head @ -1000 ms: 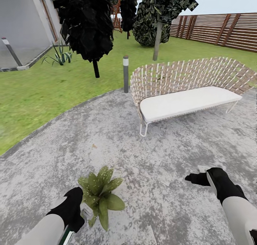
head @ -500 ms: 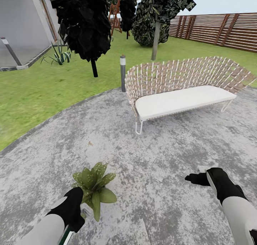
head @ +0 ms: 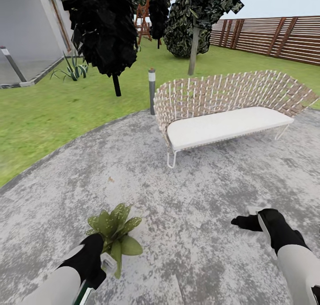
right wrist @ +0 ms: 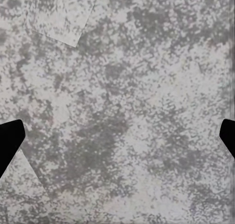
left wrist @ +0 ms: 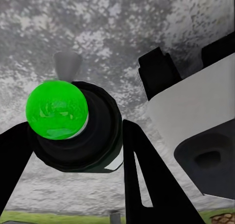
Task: Pick up the pesticide atomizer in the garden and spray insectifuge to fully cover both potted plants in the garden.
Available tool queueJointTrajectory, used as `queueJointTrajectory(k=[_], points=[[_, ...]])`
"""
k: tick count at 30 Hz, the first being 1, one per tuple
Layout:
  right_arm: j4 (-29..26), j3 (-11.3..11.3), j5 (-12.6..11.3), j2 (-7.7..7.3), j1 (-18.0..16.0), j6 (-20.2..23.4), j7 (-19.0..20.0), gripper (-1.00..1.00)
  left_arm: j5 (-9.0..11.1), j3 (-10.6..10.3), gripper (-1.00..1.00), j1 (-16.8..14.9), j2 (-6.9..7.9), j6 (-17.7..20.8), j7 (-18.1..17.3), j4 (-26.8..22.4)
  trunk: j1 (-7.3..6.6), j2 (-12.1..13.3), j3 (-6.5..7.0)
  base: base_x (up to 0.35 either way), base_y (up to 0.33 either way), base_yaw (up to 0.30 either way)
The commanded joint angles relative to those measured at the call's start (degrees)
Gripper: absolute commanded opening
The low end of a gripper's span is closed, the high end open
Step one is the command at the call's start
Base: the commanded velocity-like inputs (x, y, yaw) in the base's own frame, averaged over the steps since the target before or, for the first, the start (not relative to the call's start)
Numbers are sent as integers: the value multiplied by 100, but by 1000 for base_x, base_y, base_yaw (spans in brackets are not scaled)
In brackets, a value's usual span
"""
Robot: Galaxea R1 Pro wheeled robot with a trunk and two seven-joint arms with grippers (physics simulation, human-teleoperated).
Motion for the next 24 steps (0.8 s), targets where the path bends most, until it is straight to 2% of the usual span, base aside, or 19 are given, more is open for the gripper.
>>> queueJointTrajectory(k=[1, 8, 12, 18, 24], points=[[-6, -21, 62, 3, -3, 16, 51, 100, -61, 35, -100, -2, -7, 23, -53, -11, 1, -2, -5, 169, -242, 0], [-3, -21, 61, 5, -3, 8, 52, 100, -61, 30, -100, -2, -7, 23, -53, -8, 1, -2, -5, 157, -228, 0], [-3, -21, 61, 5, -3, 7, 52, 100, -61, 28, -100, -2, -7, 23, -53, -8, 1, -2, -5, 10, -15, 33], [-3, -21, 61, 5, -3, 7, 51, 100, -61, 36, -100, -3, -7, 23, -53, -39, 1, -2, -5, 1, -1, 212], [-3, -21, 68, 9, -3, 7, 51, 100, -55, 37, -100, -2, -20, 23, -59, -399, 1, -2, -5, 0, 0, 52]])
